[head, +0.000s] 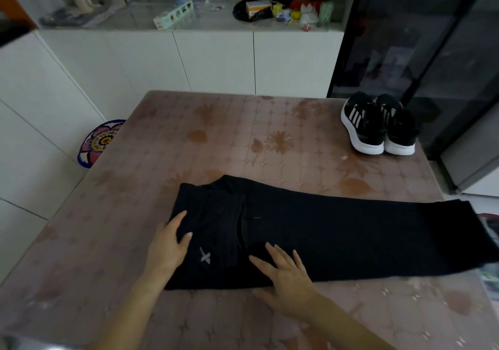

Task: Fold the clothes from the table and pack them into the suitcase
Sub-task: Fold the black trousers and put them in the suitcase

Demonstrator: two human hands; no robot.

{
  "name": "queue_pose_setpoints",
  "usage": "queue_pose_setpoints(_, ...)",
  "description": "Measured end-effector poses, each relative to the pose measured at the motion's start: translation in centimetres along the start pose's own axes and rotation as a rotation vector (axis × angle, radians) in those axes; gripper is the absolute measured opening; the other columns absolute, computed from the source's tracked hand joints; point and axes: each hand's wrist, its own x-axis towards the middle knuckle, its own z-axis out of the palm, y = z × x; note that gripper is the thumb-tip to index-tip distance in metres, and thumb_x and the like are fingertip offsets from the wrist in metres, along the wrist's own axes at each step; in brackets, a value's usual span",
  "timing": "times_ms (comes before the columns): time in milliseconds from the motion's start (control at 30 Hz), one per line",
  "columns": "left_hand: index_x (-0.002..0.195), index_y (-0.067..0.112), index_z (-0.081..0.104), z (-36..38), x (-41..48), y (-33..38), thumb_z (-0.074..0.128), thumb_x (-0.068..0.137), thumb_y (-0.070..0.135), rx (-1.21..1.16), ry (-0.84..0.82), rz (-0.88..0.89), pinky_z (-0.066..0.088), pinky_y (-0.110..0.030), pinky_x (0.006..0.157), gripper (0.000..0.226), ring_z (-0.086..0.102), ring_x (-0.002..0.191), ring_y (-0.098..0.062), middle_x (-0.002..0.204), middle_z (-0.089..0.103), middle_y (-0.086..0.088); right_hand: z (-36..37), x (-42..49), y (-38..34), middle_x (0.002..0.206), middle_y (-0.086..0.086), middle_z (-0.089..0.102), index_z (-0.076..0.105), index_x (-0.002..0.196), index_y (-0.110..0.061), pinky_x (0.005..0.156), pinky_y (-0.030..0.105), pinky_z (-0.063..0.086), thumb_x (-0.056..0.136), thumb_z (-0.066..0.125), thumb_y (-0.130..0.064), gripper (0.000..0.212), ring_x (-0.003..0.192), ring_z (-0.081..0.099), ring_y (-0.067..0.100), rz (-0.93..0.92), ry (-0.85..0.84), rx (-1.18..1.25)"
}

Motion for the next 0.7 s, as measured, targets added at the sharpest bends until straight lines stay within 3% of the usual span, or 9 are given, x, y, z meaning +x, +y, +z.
queue_pose_setpoints(200,0.148,0.030,0.028,-0.1,1.2,-1.9,0.055,0.093,0.035,0.116,-0.062,-0.088,0.047,-0.043,0.094,0.061,0.050,0.117,-0.033,0.135,0.041,-0.016,0.0,-0.1,1.0,0.160,-0.008,-0.007,0.011,0.148,-0.045,0.111,0.038,-0.017,0.075,0.016,-0.069,0.077,0.146,-0.010,0.010,0.003,0.013,-0.061)
queue_pose_setpoints(300,0.150,0.028,0.022,1.6,0.6,0.7,0.049,0.094,0.045,0.273,-0.002,0.010,0.028,-0.051,0.111,0.064,0.023,0.139,-0.036,0.154,0.019,-0.013,-0.6,-1.2,3.8,0.159,-0.011,-0.004,0.016,0.147,-0.046,0.114,0.039,-0.013,0.090,0.029,-0.063,0.061,0.146,-0.005,0.009,0.154,0.102,-0.007)
queue_pose_setpoints(400,0.151,0.029,0.016,3.9,-0.2,4.8,0.039,0.093,0.058,0.343,-0.062,0.170,0.009,-0.054,0.115,0.069,0.001,0.146,-0.033,0.159,0.004,-0.008,-1.1,-3.0,7.3,0.159,-0.012,-0.005,0.017,0.146,-0.047,0.116,0.042,-0.008,0.091,0.027,-0.064,0.058,0.146,-0.005,0.009,0.304,0.144,-0.043)
queue_pose_setpoints(533,0.152,0.024,0.010,5.7,0.0,7.1,0.029,0.090,0.068,0.374,-0.206,0.106,0.015,-0.053,0.115,0.078,0.007,0.145,-0.036,0.160,0.005,-0.009,-1.4,-5.2,10.1,0.158,-0.015,-0.003,0.015,0.146,-0.049,0.117,0.045,-0.006,0.095,0.031,-0.058,0.054,0.146,-0.005,0.008,0.403,0.168,-0.038)
queue_pose_setpoints(633,0.148,0.023,0.028,4.1,0.9,5.0,0.032,0.095,0.054,0.280,-0.005,0.117,0.029,-0.052,0.111,0.061,0.025,0.141,-0.034,0.155,0.026,-0.011,-1.4,-5.7,10.2,0.159,-0.014,-0.003,0.013,0.146,-0.049,0.117,0.045,-0.007,0.087,0.016,-0.070,0.063,0.146,-0.006,0.009,0.410,0.149,-0.051)
queue_pose_setpoints(700,0.149,0.025,0.025,2.4,1.4,2.4,0.036,0.096,0.048,0.282,0.073,-0.023,0.031,-0.053,0.109,0.058,0.027,0.139,-0.038,0.154,0.025,-0.015,-1.5,-5.2,9.3,0.159,-0.012,-0.004,0.010,0.146,-0.049,0.116,0.045,-0.009,0.067,-0.006,-0.073,0.084,0.146,-0.007,0.013,0.375,0.144,-0.086)
